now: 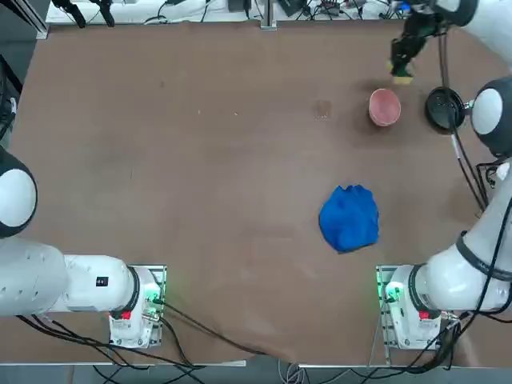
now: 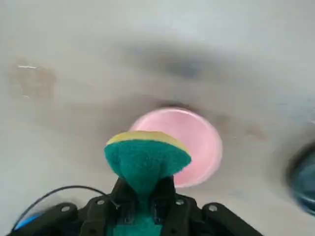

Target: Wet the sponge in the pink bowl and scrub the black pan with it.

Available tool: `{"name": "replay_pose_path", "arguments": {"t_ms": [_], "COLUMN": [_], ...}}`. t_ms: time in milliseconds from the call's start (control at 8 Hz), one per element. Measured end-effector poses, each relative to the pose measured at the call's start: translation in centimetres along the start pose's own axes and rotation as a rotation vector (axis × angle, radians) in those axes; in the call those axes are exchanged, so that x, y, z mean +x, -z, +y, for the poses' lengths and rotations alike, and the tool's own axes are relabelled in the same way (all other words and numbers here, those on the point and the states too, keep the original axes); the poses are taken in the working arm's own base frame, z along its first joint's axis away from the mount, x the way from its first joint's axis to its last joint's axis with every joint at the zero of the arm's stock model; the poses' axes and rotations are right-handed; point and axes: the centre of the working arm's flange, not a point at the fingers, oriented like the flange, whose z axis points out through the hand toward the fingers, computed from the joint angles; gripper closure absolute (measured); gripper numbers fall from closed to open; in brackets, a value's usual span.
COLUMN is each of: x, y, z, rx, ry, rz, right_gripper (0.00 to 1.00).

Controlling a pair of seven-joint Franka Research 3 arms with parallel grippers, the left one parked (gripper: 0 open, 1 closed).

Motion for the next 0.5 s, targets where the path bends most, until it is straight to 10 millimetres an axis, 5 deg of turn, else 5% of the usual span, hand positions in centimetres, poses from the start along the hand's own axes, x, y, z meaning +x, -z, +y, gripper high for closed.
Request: {"name": "replay_pose_path", "arguments": {"t_ms": [500], "x": [3.0], "y": [-6.4], "z": [-16.8], "rx": [-0.032], "ry": [-0.11], "rz": [0.082], "right_gripper": [0.81]}}
